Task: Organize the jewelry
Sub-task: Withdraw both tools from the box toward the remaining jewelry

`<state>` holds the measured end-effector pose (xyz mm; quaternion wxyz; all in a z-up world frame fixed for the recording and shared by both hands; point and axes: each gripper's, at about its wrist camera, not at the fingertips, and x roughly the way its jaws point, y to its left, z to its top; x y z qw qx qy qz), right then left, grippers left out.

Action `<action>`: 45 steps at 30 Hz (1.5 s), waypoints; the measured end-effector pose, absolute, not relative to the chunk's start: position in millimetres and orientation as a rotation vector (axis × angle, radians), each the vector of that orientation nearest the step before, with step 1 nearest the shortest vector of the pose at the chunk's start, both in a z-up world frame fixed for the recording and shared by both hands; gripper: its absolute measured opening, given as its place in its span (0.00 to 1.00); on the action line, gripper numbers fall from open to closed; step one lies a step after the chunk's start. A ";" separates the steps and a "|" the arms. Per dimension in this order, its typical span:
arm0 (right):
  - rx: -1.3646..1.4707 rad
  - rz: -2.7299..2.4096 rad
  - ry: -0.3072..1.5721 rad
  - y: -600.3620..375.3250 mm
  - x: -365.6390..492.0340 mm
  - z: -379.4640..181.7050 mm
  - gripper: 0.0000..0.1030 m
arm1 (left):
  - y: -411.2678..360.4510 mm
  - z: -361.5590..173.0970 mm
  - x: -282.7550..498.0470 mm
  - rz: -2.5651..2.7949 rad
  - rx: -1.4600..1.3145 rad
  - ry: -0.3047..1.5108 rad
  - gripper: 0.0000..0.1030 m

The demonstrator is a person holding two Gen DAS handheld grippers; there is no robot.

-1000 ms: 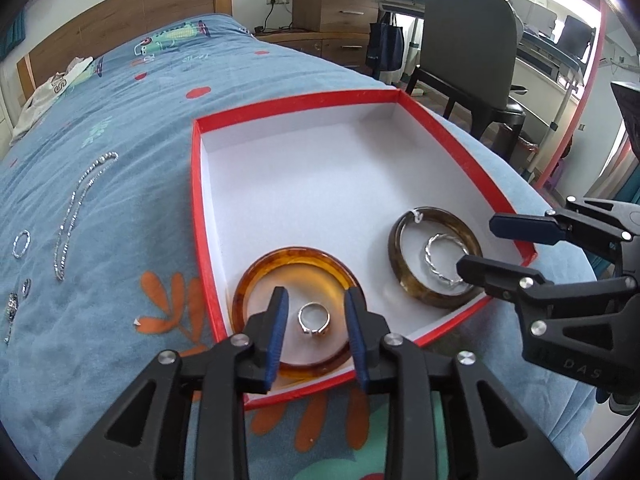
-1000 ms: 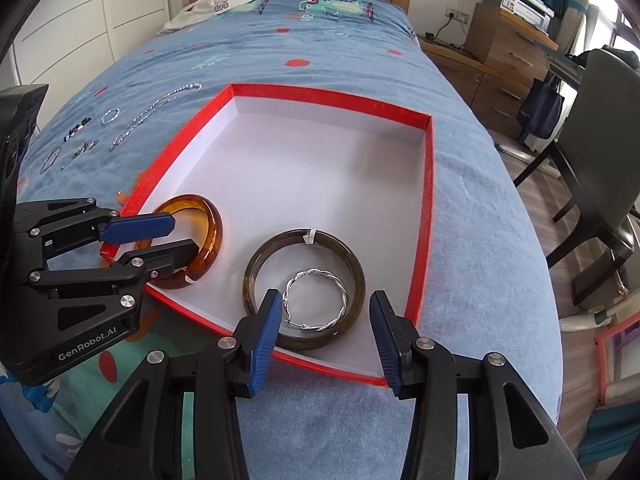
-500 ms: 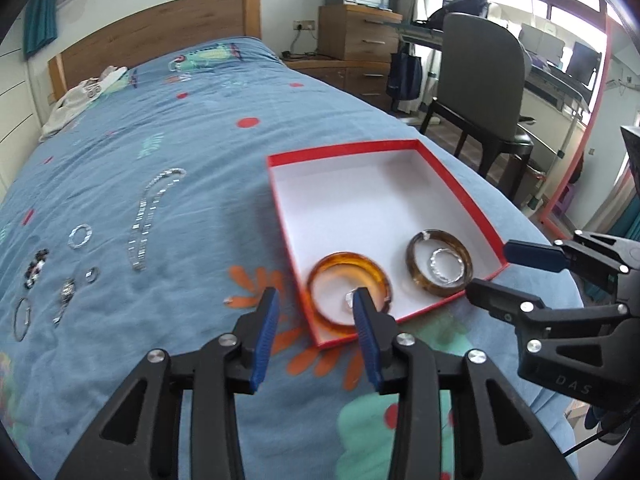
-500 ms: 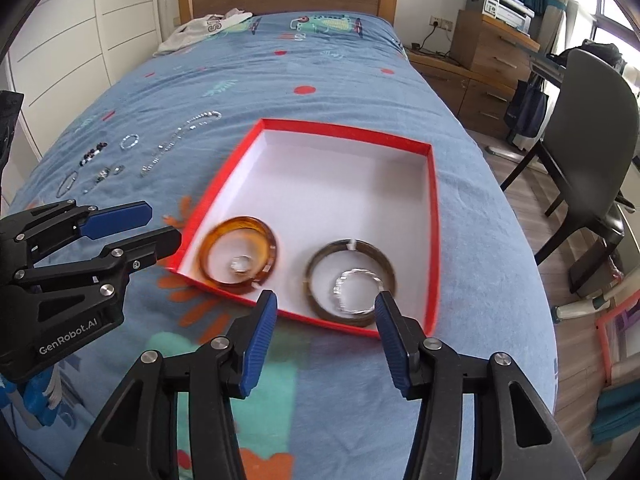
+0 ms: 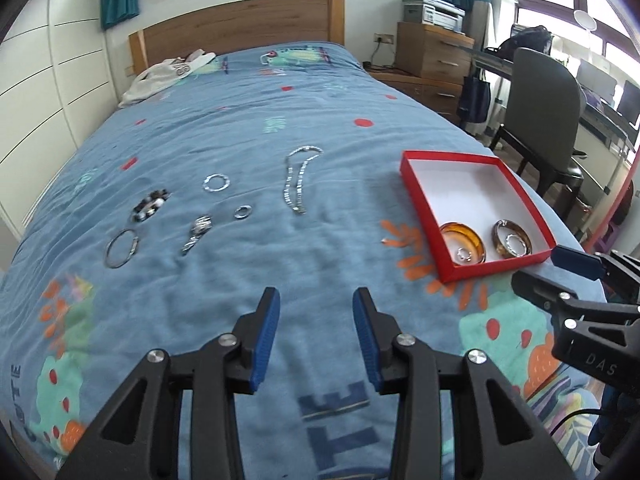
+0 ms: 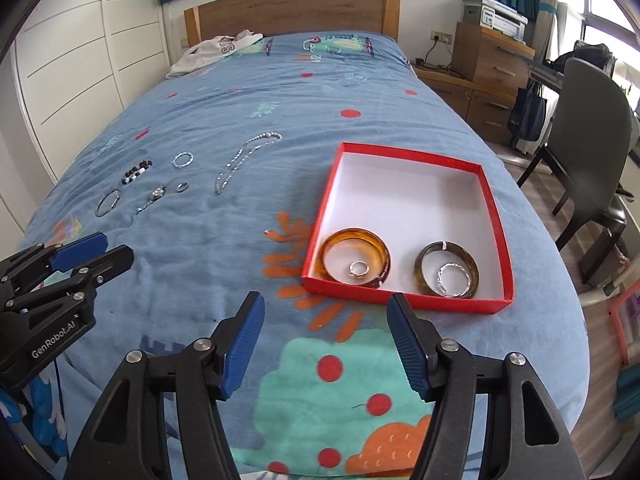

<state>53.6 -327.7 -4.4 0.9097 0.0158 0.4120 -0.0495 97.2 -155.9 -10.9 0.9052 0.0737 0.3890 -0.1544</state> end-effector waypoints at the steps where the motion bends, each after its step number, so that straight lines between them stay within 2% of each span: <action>1: 0.025 -0.104 0.845 -323.3 51.0 -2.9 0.63 | -152.4 -10.2 94.1 -0.314 0.153 0.803 0.35; 8: -0.005 -0.076 0.806 -294.0 36.2 10.9 0.69 | -125.2 -3.5 78.8 -0.288 0.138 0.821 0.35; 24: -0.081 0.003 0.776 -237.6 30.5 31.3 0.69 | -66.2 0.5 76.5 -0.186 0.058 0.832 0.36; 33: -0.108 0.031 0.803 -220.8 45.1 20.9 0.69 | -41.0 -13.2 89.6 -0.129 0.021 0.850 0.36; 37: -0.125 0.059 0.825 -210.0 57.5 11.5 0.69 | -25.4 -23.1 100.9 -0.088 -0.006 0.868 0.41; 45: -0.158 0.126 0.859 -183.9 84.6 -6.6 0.69 | 1.1 -37.5 122.9 -0.022 -0.044 0.885 0.42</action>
